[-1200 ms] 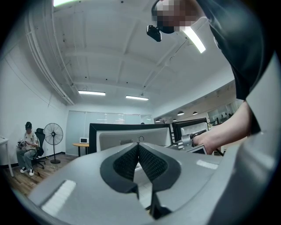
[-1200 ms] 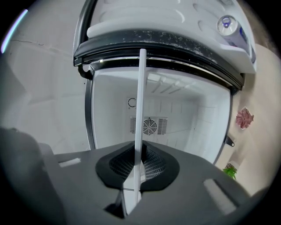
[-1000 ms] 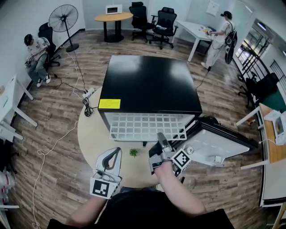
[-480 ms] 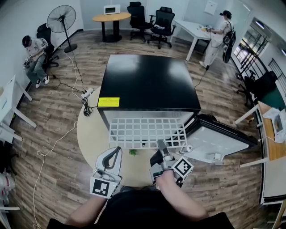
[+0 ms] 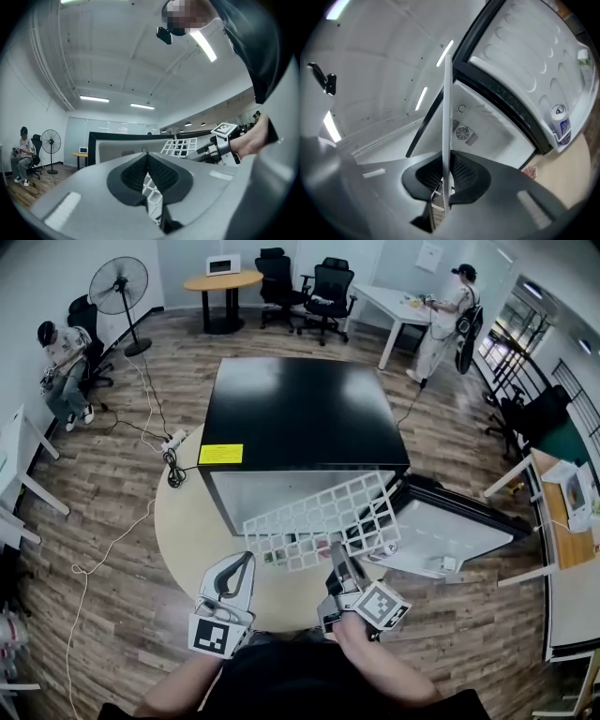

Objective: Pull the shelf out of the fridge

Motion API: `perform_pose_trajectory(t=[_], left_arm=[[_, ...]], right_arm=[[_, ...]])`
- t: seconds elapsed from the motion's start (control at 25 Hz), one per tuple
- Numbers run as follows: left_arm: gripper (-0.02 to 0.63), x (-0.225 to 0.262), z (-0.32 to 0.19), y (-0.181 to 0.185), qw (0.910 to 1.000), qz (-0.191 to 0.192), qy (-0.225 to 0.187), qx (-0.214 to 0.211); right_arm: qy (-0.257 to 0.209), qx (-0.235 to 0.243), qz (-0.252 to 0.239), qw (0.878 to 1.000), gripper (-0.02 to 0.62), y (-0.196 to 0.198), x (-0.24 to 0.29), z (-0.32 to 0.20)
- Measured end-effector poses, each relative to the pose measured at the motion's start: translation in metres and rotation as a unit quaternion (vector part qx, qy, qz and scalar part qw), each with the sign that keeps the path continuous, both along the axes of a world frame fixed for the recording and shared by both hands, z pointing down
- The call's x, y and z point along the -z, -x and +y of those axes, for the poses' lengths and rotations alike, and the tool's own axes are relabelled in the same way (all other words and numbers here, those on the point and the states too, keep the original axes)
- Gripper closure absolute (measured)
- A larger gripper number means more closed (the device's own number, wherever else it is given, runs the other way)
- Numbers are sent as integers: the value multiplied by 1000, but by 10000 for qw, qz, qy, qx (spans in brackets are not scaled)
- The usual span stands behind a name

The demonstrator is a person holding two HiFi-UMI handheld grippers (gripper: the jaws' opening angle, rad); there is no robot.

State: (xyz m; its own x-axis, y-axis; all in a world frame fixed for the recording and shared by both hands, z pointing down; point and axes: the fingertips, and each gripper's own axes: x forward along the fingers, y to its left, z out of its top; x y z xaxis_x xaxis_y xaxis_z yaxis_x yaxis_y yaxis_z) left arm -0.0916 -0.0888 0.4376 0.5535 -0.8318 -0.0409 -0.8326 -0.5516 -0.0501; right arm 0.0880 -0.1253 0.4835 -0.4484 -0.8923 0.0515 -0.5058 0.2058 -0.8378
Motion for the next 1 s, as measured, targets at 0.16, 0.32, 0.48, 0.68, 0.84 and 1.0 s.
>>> perform_pose_trajectory(t=[0.16, 0.32, 0.48, 0.68, 0.84, 1.0], left_arm=[[607, 2, -1, -3, 10000, 37, 36, -81], [607, 4, -1, -7, 9999, 43, 2, -152], [607, 5, 0, -15, 9997, 47, -29, -243], [607, 6, -1, -20, 9996, 59, -21, -269], [607, 7, -1, -24, 9995, 52, -31, -297], [607, 6, 0, -27, 9995, 53, -47, -304]], right_arm=[[-100, -34, 889, 9960, 563, -12, -4, 7], [-509, 53, 2140, 9755, 563, -16, 5, 18], [-792, 36, 2866, 9548, 563, -22, 11, 26], [-924, -97, 3323, 9386, 563, -33, 14, 31], [-1089, -128, 3632, 9252, 563, -37, 18, 34], [-1348, -101, 4076, 9031, 563, -38, 25, 38]])
